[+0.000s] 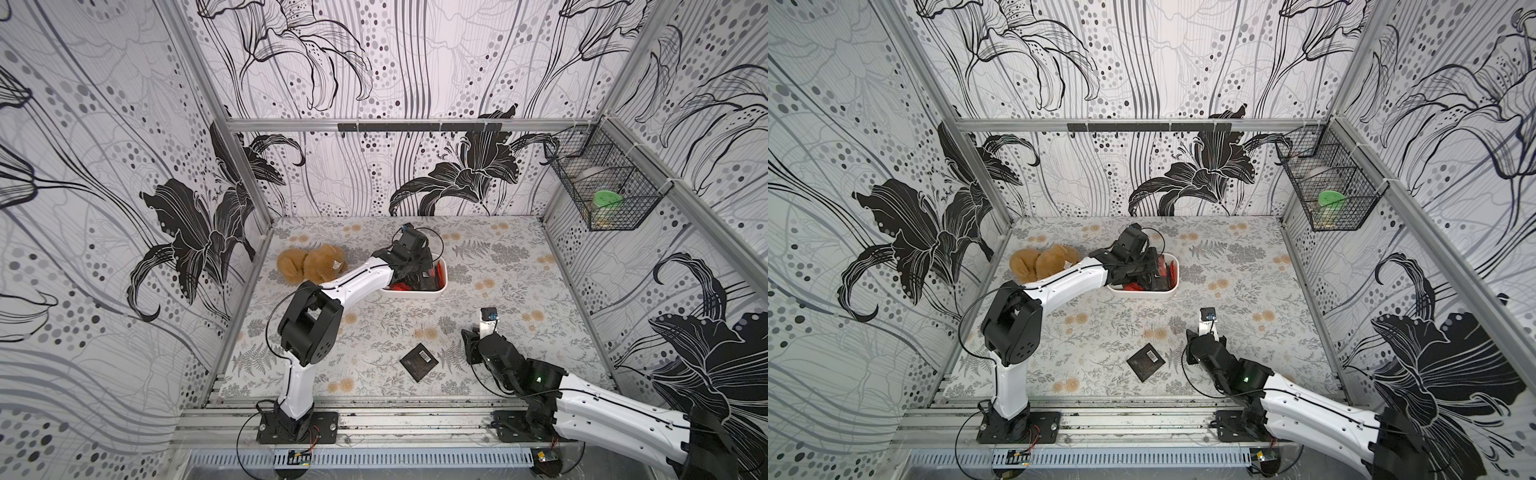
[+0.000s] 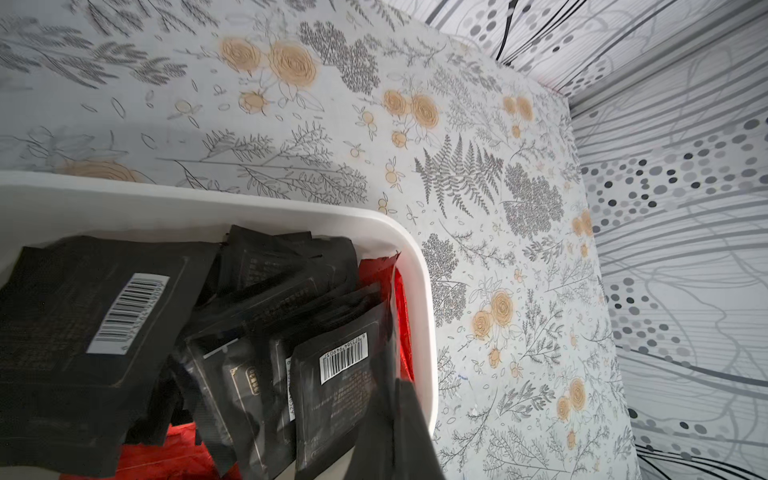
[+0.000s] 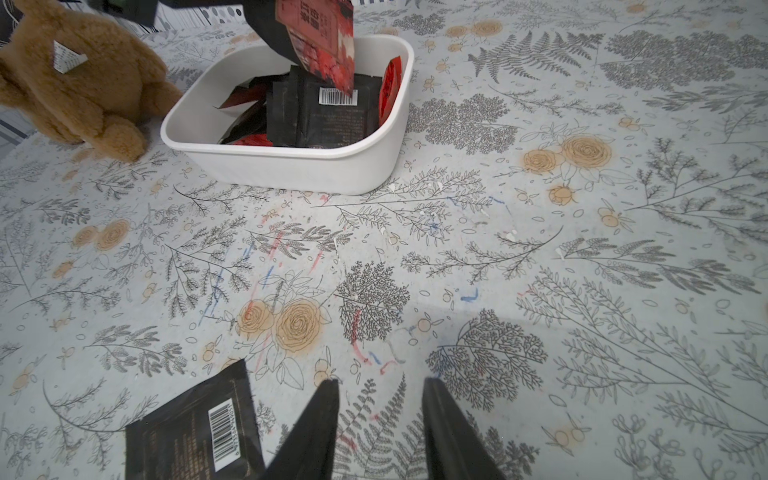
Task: Put the tea bags into the storage box
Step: Place the tea bag in the storage box.
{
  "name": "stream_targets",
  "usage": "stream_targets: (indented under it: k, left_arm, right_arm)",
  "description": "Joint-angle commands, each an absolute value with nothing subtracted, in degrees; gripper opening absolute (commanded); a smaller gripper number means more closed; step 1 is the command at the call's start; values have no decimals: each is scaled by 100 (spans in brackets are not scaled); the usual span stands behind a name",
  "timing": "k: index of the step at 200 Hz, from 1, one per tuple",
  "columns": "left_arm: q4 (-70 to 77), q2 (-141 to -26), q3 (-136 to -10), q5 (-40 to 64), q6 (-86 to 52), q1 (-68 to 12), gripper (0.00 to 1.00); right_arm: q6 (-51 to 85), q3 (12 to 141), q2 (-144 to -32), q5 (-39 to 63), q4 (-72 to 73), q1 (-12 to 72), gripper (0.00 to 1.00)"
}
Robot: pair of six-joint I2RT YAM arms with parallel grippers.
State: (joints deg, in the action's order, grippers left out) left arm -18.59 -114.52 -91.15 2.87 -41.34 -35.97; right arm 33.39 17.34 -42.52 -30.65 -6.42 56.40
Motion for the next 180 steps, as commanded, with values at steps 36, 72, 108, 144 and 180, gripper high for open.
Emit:
stream_targets:
  k: [36,72,108,144,180]
  left_arm:
    - [-1493,-11604,-9234,332,-4054,-3428,0]
    - [-1837,-11578,-9205,218,-3785,-3346,2]
    - [-2150,-11334,-9037,22,-3635,-3249,13]
    - [-2237,-10645,-8600,-983,-3605,-3160,47]
    - [-2155,-9840,-8025,-1551,-3771,-3143,57]
  right_arm:
    - [3197,1780,-4328,-2942,-532,5649,39]
    - [3172,1814,-4423,-2945,-503,5649,39]
    - [3140,1828,-4509,-2886,-460,5645,40]
    - [3120,1837,-4558,-2857,-442,5650,40]
    - [3058,1828,-4569,-2730,-359,5651,40]
